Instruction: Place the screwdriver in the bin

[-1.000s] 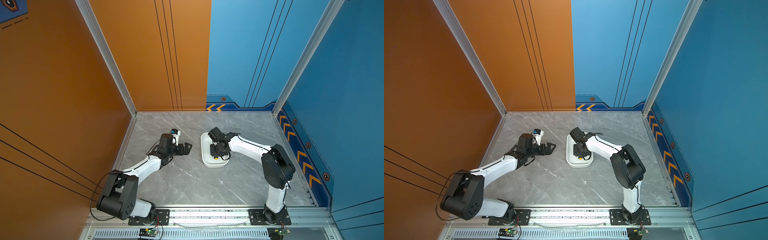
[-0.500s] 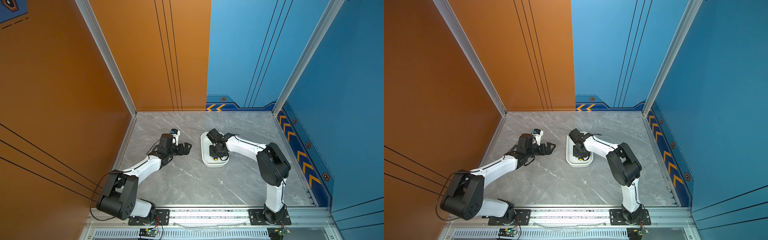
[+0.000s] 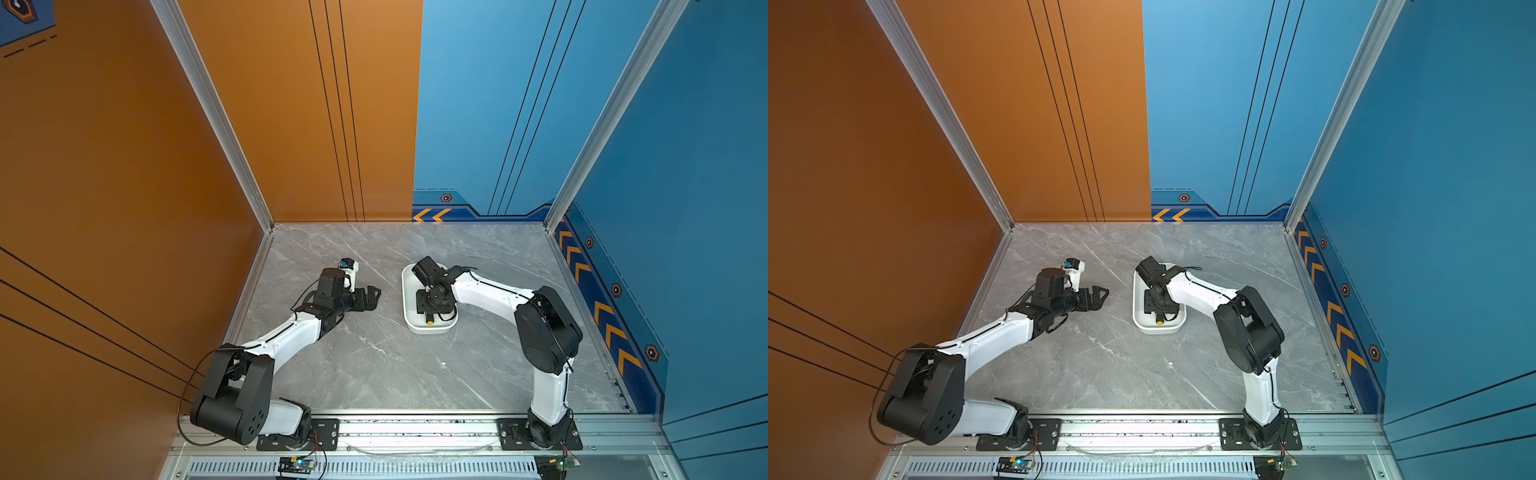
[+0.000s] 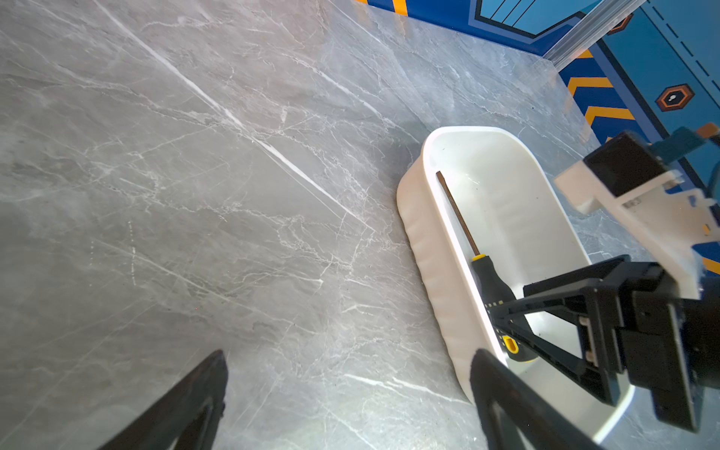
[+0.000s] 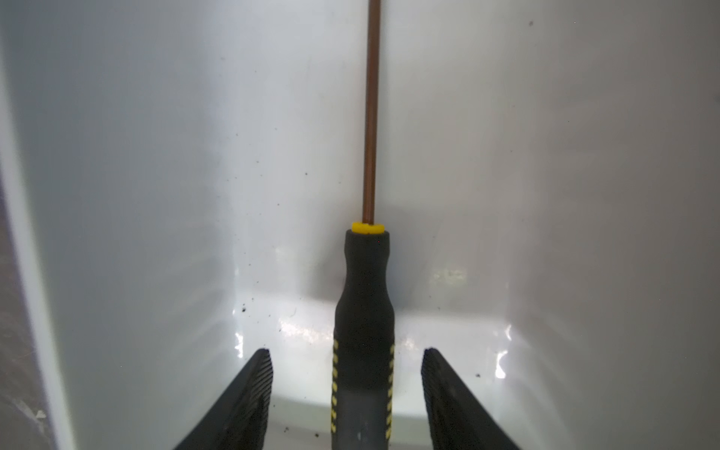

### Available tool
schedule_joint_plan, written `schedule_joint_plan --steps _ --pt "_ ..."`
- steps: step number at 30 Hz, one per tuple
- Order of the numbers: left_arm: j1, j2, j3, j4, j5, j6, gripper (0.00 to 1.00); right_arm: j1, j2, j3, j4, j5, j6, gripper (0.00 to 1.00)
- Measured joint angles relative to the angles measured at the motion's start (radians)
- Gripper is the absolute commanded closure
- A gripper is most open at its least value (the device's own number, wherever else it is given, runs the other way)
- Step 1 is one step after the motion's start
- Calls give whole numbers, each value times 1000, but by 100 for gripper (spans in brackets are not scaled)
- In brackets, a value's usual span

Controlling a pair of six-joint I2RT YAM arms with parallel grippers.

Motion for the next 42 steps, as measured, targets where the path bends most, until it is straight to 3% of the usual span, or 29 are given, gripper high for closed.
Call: schedule_joint_plan --steps 3,8,11,14,19,23,28,34,42 --pt "1 -23 0 -9 -20 16 2 6 -92 0 -1 3 -56 38" --pt "22 -80 8 -16 -130 121 2 -19 -393 -40 24 87 -232 30" --pt "78 -90 6 56 -213 192 2 -163 -628 -151 99 106 -340 29" --pt "173 -69 -3 131 -263 221 2 -404 -814 -335 232 98 -410 24" --pt "275 -4 -56 227 -321 240 2 -609 -973 -696 503 67 -483 18" --pt "287 13 -87 233 -333 249 2 -717 -978 -925 721 38 -504 17" --pt "286 3 -119 273 -338 254 2 -795 -907 -1022 920 14 -495 17" --pt "286 35 -225 421 -343 280 2 -804 -787 -1079 1137 -8 -474 17" --pt "288 176 -315 680 -332 309 2 -770 -507 -1091 1437 -31 -471 17"
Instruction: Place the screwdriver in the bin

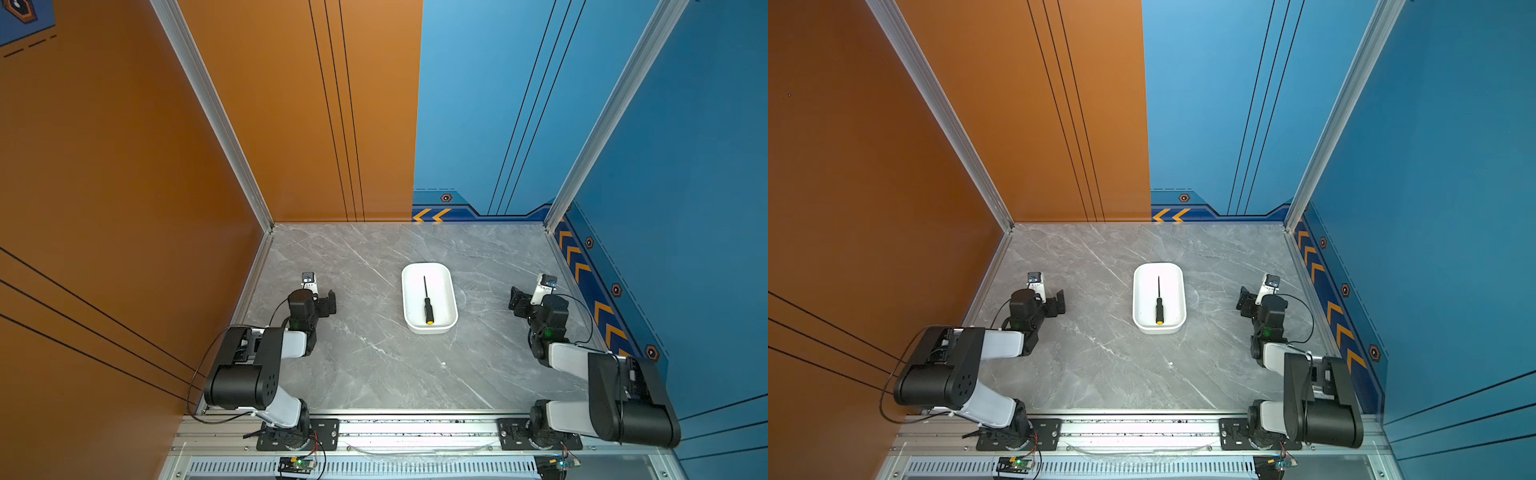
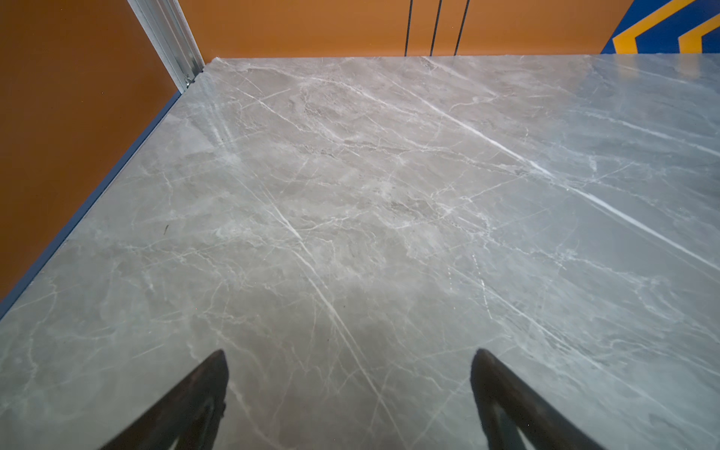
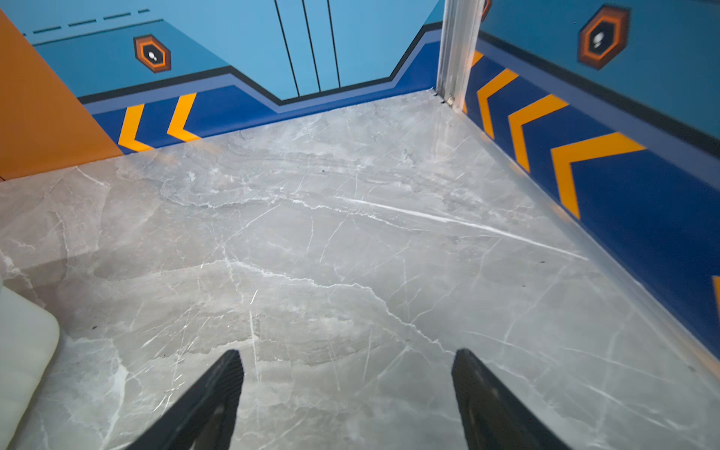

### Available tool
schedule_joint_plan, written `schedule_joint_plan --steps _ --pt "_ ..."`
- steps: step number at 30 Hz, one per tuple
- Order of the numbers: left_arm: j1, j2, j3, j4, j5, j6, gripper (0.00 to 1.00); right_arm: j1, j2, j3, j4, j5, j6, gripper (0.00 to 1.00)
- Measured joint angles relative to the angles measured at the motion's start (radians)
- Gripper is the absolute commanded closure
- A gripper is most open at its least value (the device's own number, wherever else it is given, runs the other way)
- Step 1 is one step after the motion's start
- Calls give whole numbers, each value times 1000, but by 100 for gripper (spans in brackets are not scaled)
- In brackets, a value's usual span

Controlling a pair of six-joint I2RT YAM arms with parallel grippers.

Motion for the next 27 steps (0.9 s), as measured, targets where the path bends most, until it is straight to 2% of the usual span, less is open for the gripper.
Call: schedule_joint_plan --steps 4,8,9,10,11,17,27 --pt "0 4 -8 59 0 5 2 82 128 16 71 9 -37 17" --pt "-1 4 -8 87 1 11 2 114 136 32 87 31 -61 14" --pt "-1 4 -8 92 1 11 2 114 136 39 87 38 -63 12" --pt "-1 4 -8 93 0 11 2 113 136 42 95 49 -63 2" --pt "-1 4 -8 95 0 11 2 113 136 43 103 58 -65 0" --pt "-1 4 -8 101 1 11 2 116 136 43 107 109 -64 0" --pt "-1 4 -8 101 1 11 2 110 136 43 108 110 -63 0"
